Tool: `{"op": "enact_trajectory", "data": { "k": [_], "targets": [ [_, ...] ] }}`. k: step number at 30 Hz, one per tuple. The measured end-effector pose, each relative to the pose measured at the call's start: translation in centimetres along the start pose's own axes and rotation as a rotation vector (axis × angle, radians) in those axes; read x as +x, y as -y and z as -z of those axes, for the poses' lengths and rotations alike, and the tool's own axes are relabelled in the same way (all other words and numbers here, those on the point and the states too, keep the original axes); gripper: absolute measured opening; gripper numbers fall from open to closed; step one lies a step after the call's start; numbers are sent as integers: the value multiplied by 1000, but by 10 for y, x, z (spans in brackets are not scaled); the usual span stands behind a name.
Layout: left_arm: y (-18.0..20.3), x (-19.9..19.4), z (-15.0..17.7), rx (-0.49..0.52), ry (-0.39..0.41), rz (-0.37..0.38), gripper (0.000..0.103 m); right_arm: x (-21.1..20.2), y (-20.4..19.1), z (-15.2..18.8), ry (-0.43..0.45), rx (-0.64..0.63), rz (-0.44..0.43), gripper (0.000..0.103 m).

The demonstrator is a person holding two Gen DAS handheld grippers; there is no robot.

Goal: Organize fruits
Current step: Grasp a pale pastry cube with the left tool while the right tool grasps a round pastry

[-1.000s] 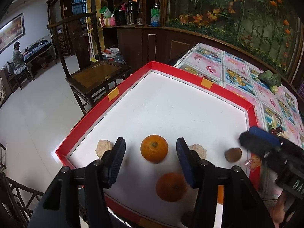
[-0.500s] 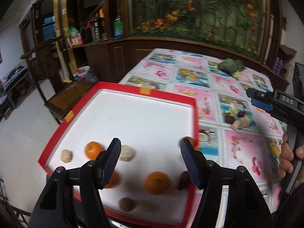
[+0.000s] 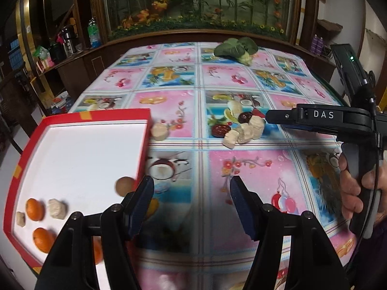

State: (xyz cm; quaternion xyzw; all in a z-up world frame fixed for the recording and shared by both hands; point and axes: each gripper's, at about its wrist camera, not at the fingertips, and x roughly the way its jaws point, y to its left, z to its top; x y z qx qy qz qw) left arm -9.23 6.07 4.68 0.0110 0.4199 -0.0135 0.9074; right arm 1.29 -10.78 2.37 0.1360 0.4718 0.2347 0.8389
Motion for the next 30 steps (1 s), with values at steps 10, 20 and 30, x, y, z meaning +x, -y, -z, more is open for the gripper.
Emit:
{"op": "enact_trajectory", "data": {
  "k": [10,20,30],
  "targets": [
    [0,17,1,-12,-49,12,65,13,-19,11,-76,-124,28,51],
    [0,25,-2,-19,-62,37,65,28,-45,15,4,-264,127,51],
    [14,37,-17,-11,-77,58,65,8,-20,1,46,-88,50,27]
  ]
}}
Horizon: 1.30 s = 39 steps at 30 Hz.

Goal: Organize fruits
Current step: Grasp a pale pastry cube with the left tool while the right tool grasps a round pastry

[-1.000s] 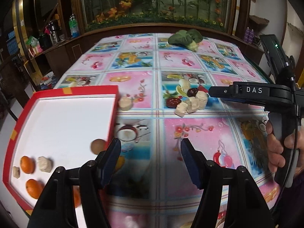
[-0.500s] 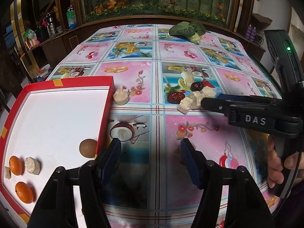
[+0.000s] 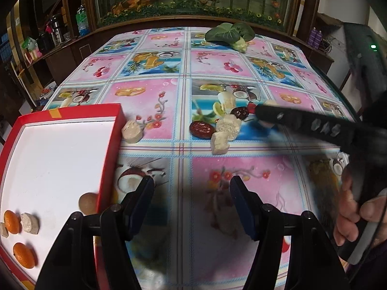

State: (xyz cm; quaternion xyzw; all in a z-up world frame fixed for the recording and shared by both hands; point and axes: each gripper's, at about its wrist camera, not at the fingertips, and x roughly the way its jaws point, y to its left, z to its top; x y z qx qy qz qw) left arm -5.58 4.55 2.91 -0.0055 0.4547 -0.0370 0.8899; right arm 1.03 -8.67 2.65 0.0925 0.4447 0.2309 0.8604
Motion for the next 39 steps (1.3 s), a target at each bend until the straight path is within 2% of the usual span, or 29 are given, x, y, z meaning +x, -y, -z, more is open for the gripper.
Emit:
{"op": "enact_trajectory", "data": {
  "k": [6,9,15,17,19,21,22,27,32,39],
  "targets": [
    [10,15,-11,-15,-14,3,64,-24,35,-8,72,206,-37,27],
    [12,20,-15,-34,-16,14,60,-26,35,-8,69,226,-45,28],
    [18,27,-20,-30,3,-21,40,-26,22,-6,49,204,-77,28],
    [20,29,-22,-24,10,-29,39,-28,20,-5,55,201,-85,28],
    [20,31,-24,-23,19,-39,28,-30,16,-5,57,189,-93,28],
    [20,32,-25,-28,25,-38,22,-31,14,-5,58,181,-95,28],
    [20,31,-25,-30,28,-36,14,-31,14,-4,56,178,-94,28],
    [14,21,-19,-54,35,-26,14,-29,15,-3,59,174,-81,28],
    [1,-18,-5,-56,106,-38,14,-30,18,-1,76,175,-50,28],
    [-38,-71,17,-91,215,-156,14,-37,15,-1,144,130,-4,27]
  ]
}}
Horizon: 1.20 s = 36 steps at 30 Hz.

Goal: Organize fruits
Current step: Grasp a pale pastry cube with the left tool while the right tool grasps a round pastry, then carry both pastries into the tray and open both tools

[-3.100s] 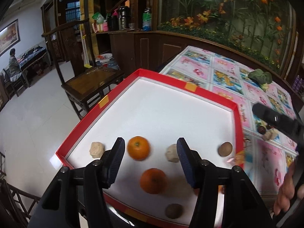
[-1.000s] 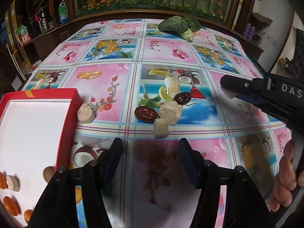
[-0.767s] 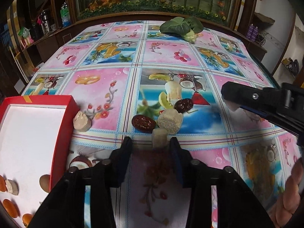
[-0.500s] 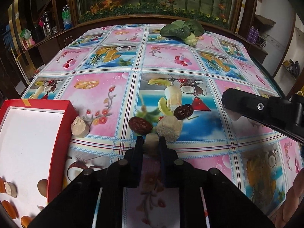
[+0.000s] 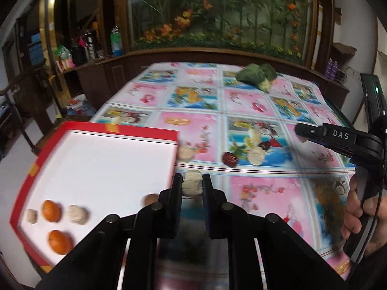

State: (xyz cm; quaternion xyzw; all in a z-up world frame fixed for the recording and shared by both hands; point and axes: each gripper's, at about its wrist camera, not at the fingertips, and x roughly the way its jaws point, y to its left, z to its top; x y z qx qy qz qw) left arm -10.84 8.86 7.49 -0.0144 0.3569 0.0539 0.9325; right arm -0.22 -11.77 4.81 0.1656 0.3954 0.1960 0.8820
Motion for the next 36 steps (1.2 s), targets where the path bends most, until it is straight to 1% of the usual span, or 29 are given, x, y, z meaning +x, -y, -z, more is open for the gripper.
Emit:
{"op": "enact_trajectory", "data": {
  "k": [3,6,8,11,12,14,16,21,24,25,27,29,30,33,36],
  "targets": [
    [-20,-14,3,-14,41,-64,14,-3,-2,0,39,-17,-1,27],
    [-44,-23,5,-44,64,-117,14,-2,-1,1,62,-30,26,27],
    [-57,-28,7,-60,71,-132,14,0,1,2,70,-25,43,27],
    [-72,-32,11,-81,74,-145,14,2,4,4,74,-14,89,27],
    [-75,-33,13,-85,74,-146,14,3,3,5,70,-6,87,27],
    [-81,-32,15,-94,70,-141,14,4,-2,8,61,12,58,27],
    [-86,-32,17,-100,66,-138,14,4,-17,13,57,-4,27,28],
    [-95,-31,20,-112,57,-139,14,4,-74,30,58,-104,-75,28],
    [-98,-27,22,-112,48,-147,14,5,-113,43,50,-162,-172,28],
    [-99,-25,22,-114,42,-150,14,6,-121,46,47,-175,-191,28],
    [-102,-21,23,-115,32,-161,14,11,-147,56,21,-214,-256,28],
    [-103,-18,24,-116,26,-168,14,17,-166,64,-2,-243,-291,28],
    [-105,-16,24,-119,21,-170,14,22,-179,70,-29,-274,-320,28],
    [-108,-11,26,-124,12,-180,14,28,-196,83,-66,-347,-347,28],
    [-110,-8,27,-130,5,-185,14,32,-198,92,-89,-393,-351,28]
  ]
}}
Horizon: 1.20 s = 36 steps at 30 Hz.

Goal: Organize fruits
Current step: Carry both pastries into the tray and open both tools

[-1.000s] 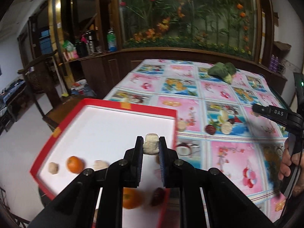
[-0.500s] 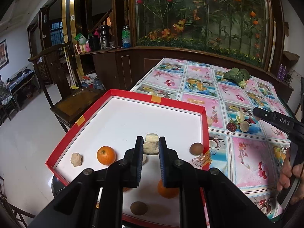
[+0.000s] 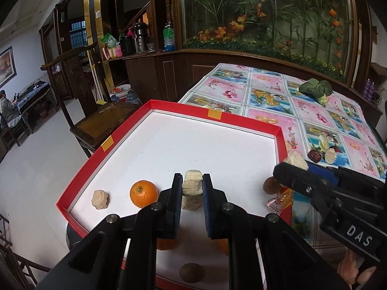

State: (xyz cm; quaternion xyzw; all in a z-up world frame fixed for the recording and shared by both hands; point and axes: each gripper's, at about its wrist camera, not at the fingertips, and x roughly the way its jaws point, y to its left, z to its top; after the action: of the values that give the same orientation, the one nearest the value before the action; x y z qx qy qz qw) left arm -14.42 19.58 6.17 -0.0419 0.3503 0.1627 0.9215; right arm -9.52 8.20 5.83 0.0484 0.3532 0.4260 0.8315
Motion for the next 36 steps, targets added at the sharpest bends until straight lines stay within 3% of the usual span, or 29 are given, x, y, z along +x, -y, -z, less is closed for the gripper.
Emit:
{"op": "enact_trajectory", "data": {
  "k": [14,27,33,36],
  "targets": [
    [-7,12,5,-13,-33,-12,14,13,-9,16,-79,-102,16,28],
    [-7,17,9,-11,-59,-17,14,23,-4,18,-135,-80,13,28],
    [-5,18,10,-3,-66,-25,15,21,-10,19,-141,-102,-1,40],
    [-5,18,10,-8,-70,-31,21,20,-10,20,-141,-100,-4,41]
  ]
}}
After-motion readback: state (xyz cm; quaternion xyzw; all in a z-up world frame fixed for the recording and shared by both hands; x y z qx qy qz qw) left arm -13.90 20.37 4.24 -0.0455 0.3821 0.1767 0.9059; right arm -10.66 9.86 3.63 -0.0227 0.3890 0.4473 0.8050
